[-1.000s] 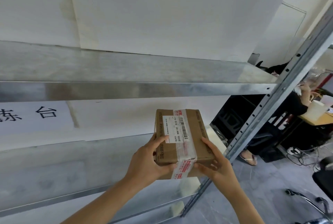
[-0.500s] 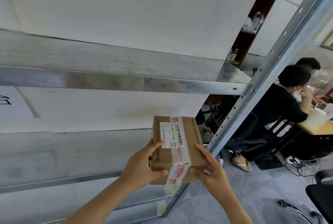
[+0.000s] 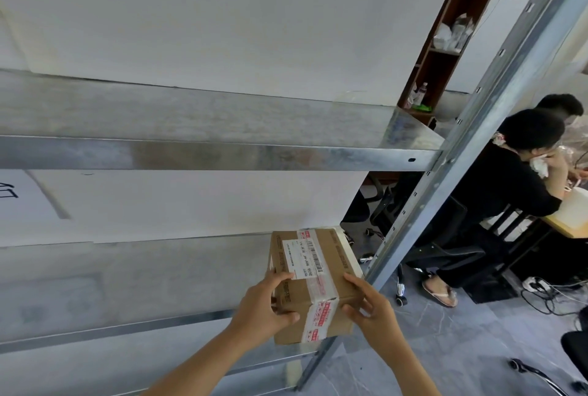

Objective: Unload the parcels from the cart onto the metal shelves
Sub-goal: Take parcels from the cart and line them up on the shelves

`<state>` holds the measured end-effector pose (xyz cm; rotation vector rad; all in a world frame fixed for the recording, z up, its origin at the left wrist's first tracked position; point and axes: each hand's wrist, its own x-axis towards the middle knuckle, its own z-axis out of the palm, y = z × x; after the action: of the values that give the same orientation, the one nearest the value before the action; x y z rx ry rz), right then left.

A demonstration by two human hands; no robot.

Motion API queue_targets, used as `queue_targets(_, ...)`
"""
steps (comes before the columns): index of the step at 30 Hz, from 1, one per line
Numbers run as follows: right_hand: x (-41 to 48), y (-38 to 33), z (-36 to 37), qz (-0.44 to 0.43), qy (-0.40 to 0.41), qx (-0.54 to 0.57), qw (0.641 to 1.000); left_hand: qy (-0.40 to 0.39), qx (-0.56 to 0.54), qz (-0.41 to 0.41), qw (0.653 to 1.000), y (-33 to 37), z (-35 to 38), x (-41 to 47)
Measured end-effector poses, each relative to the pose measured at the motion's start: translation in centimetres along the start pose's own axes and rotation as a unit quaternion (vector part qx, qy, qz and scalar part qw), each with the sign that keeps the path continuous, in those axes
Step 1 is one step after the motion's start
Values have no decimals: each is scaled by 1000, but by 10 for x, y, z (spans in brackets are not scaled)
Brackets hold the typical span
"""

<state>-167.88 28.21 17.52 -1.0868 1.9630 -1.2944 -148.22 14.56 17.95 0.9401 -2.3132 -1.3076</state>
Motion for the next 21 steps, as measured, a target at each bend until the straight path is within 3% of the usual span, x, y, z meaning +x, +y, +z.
queue_targets(8,21,17,6,6,17,-2,1000,40,22,-10,999,-5,11,25)
queue_targets(21,41,21,16,47,65,-81,993,0,4,-54,999,-6,5,50)
